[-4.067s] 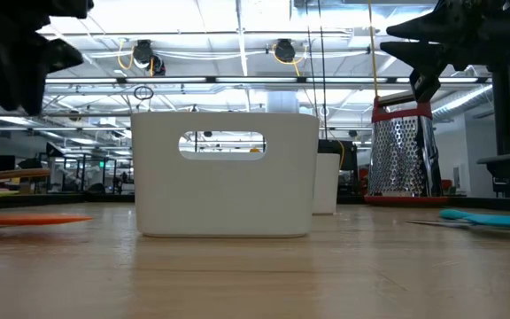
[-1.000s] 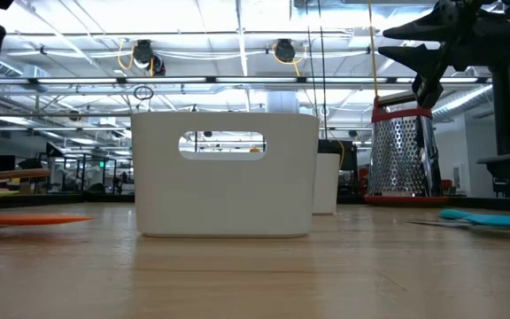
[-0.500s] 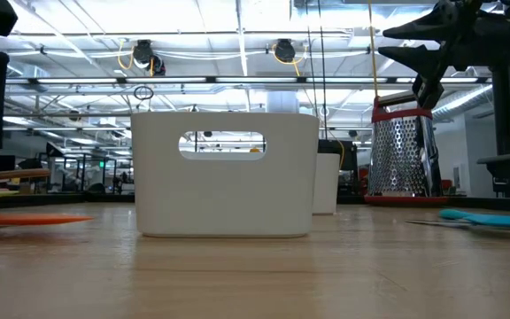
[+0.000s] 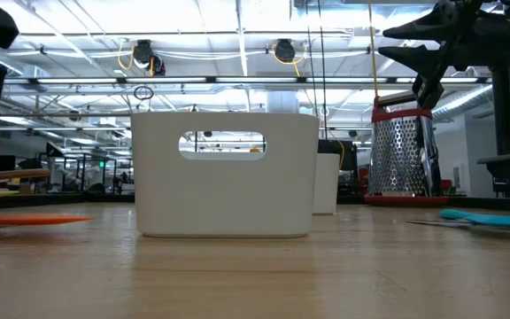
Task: Pick & Place Kitchen Items
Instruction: Put the wooden serving spoon into the black bin
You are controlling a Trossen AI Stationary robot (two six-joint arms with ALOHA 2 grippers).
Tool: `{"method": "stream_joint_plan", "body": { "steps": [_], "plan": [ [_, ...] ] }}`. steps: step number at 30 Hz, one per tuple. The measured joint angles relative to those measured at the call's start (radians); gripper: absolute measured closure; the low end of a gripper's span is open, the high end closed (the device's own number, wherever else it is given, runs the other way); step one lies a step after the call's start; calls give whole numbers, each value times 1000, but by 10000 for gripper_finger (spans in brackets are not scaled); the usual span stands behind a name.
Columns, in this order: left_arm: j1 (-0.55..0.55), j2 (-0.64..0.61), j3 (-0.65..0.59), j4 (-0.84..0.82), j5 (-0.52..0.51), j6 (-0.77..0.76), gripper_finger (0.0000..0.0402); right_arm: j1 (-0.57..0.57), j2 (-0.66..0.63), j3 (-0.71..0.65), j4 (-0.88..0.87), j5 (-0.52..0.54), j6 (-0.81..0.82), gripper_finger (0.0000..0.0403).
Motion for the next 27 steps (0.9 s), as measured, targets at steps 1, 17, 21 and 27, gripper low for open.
{"method": "stream_joint_plan", "body": {
  "steps": [1, 17, 21, 27],
  "plan": [
    [7, 0, -8, 17, 9, 9, 204, 0, 0, 0, 0, 0, 0, 310],
    [41, 0, -62, 99, 19, 81, 268, 0, 0, 0, 8, 1, 18, 310],
    [41, 0, -62, 99, 19, 80, 332, 0, 0, 0, 8, 4, 23, 310],
    [41, 0, -62, 100, 9, 73, 384, 0, 0, 0, 8, 27, 43, 310]
  ]
}}
